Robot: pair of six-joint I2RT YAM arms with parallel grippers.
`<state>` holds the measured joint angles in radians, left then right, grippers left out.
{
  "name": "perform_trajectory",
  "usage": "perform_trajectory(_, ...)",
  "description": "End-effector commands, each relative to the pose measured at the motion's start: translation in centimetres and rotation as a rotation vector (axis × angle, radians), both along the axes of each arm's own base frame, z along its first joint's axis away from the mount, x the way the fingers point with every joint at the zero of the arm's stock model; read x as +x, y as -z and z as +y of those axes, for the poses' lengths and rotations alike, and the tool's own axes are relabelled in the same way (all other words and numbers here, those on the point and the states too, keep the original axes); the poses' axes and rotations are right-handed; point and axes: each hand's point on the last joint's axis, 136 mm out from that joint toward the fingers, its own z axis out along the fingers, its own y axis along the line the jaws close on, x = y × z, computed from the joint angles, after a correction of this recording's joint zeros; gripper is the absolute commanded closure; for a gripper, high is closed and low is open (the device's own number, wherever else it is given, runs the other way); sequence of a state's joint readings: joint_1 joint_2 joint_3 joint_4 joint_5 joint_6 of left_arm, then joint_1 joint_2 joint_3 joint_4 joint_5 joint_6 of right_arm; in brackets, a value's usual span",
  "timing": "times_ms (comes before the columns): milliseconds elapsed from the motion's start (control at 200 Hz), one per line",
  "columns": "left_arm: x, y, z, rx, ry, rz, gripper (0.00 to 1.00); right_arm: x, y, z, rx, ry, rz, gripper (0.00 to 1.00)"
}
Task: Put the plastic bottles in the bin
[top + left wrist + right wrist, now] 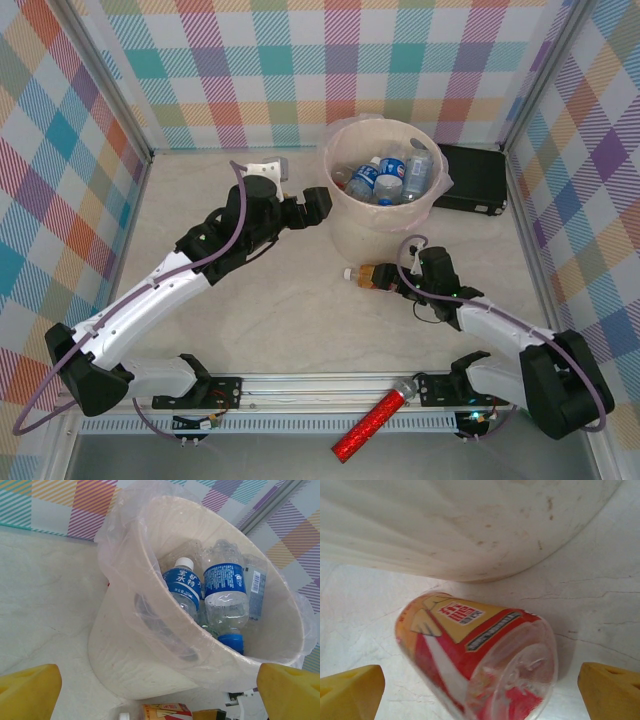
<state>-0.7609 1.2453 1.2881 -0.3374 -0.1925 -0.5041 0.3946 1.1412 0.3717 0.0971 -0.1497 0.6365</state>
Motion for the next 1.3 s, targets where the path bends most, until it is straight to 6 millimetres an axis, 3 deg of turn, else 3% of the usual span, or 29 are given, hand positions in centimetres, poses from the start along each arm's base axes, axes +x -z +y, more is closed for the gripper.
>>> perform_trajectory(0, 0.2, -0.5, -0.3, -0.005, 0.004, -0.008, 0.00, 0.8, 0.5, -0.5, -0.003, 0.041, 0.003, 0.01)
perform_trajectory(300, 0.2, -0.4, -0.3, 0.002, 0.006, -0.008, 0.00, -0.8, 2.8, -2.5, -0.034, 0.159, 0.128, 0.07)
perform_trajectory(715, 0.3, 0.4, -0.7, -0.009, 0.017, 0.006, 0.00, -6.0, 2.5, -5.3, -0.039, 0.261, 0.219, 0.09)
perform_trajectory(925, 0.2, 0.5, -0.7, -0.014, 0.015, 0.009, 0.00, -5.5, -0.2, -4.9, 0.055, 0.273, 0.123, 0.07)
perform_trajectory(1035, 0.2, 0.5, -0.7, -0.015, 0.014, 0.013, 0.00, -4.7, -1.2, -3.6, 0.213, 0.337, 0.148, 0.11)
perform_trajectory(1120, 0.1, 0.5, -0.4, -0.011, 0.009, 0.013, 0.00, -4.5, -1.2, -2.5, 0.334, 0.382, 0.225, 0.14)
perform_trajectory(1295, -0.2, 0.3, 0.2, -0.010, -0.008, 0.001, 0.01, -4.9, -1.0, -1.7, 0.389, 0.419, 0.334, 0.10)
